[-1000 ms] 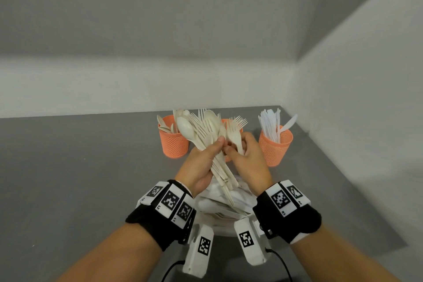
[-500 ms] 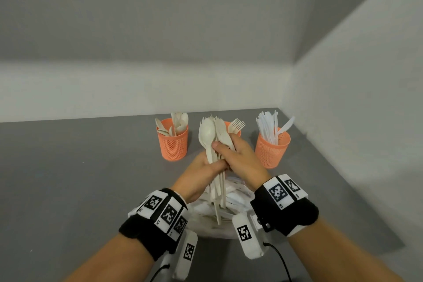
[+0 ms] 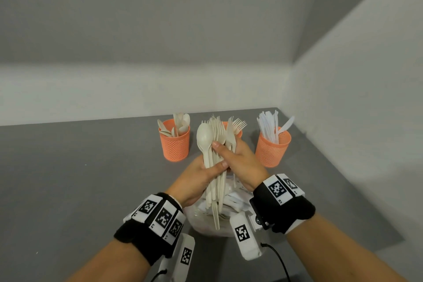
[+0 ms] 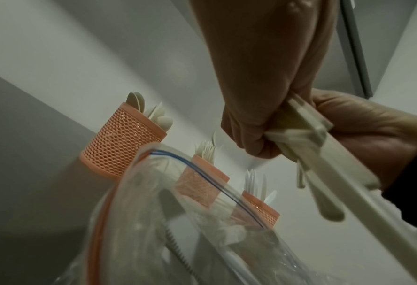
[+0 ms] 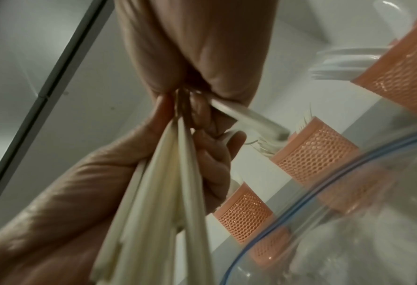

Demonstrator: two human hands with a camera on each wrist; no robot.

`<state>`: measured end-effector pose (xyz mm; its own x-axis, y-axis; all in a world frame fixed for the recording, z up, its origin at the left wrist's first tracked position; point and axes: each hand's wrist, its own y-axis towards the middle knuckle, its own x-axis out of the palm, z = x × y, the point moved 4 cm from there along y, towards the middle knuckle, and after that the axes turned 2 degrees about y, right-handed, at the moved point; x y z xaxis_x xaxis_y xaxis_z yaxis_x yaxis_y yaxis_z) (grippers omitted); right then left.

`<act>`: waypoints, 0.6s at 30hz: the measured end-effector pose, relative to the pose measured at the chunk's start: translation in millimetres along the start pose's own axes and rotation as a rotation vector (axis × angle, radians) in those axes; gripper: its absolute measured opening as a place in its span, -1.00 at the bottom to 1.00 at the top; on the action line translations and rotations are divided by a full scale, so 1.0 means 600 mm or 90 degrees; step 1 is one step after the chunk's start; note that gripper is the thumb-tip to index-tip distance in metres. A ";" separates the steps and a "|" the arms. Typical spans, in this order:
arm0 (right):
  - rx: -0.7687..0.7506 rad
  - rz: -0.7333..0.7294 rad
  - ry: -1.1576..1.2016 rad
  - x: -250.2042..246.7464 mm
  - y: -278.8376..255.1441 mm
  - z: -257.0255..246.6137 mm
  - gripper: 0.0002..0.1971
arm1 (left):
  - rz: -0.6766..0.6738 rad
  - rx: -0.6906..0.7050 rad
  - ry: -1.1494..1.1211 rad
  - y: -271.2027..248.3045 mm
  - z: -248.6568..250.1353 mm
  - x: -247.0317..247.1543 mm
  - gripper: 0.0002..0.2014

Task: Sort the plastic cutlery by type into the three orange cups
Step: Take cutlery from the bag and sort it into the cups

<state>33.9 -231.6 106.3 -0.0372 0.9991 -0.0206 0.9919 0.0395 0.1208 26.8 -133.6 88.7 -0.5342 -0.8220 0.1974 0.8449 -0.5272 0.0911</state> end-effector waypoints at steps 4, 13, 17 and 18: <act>0.028 0.010 0.070 0.005 -0.001 0.004 -0.82 | 0.000 -0.009 -0.030 -0.004 -0.003 -0.007 -0.66; -0.001 0.163 0.254 -0.031 0.009 -0.012 -0.78 | 0.188 -0.068 -0.147 -0.002 -0.001 -0.066 -0.77; -0.065 0.313 0.278 -0.093 0.025 -0.031 -0.85 | 0.161 -0.062 -0.131 -0.002 0.009 -0.075 -0.71; -0.076 0.346 0.240 -0.107 0.033 -0.034 -0.88 | 0.155 -0.060 -0.134 0.000 0.010 -0.075 -0.69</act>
<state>53.2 -294.4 130.3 0.4022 0.8138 0.4194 0.8620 -0.4910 0.1261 50.9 -95.6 85.5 -0.2913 -0.8690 0.4000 0.9353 -0.3466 -0.0719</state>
